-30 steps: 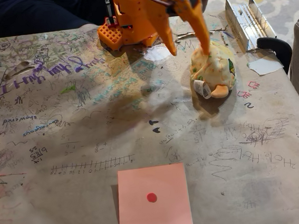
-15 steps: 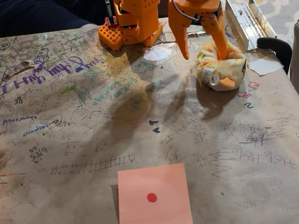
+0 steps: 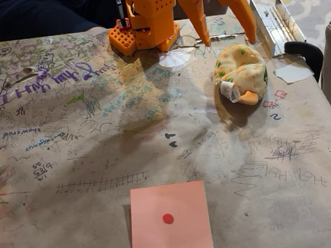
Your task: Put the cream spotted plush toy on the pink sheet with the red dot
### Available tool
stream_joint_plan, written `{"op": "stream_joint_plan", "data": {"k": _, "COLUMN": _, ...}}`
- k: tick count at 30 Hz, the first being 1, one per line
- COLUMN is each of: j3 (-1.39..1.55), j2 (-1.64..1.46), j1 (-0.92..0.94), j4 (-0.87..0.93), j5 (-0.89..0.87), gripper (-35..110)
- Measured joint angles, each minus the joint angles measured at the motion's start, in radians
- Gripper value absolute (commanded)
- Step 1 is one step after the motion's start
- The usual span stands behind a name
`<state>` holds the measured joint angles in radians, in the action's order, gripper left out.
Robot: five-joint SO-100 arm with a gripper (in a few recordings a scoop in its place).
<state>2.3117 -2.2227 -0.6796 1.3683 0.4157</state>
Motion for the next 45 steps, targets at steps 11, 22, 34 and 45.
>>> {"op": "stream_joint_plan", "data": {"k": 11, "j3": -0.011, "j2": 0.351, "j1": -0.071, "j4": -0.156, "j5": -0.011, "gripper": 29}}
{"op": "stream_joint_plan", "data": {"k": 22, "j3": -0.005, "j2": 0.434, "j1": -0.124, "j4": -0.273, "j5": -0.046, "gripper": 7}}
{"op": "stream_joint_plan", "data": {"k": 34, "j3": 0.064, "j2": 0.120, "j1": -0.011, "j4": -0.265, "j5": -0.183, "gripper": 0}}
{"op": "stream_joint_plan", "data": {"k": 45, "j3": -0.291, "j2": -0.416, "j1": 0.457, "j4": 0.058, "j5": -0.215, "gripper": 0}}
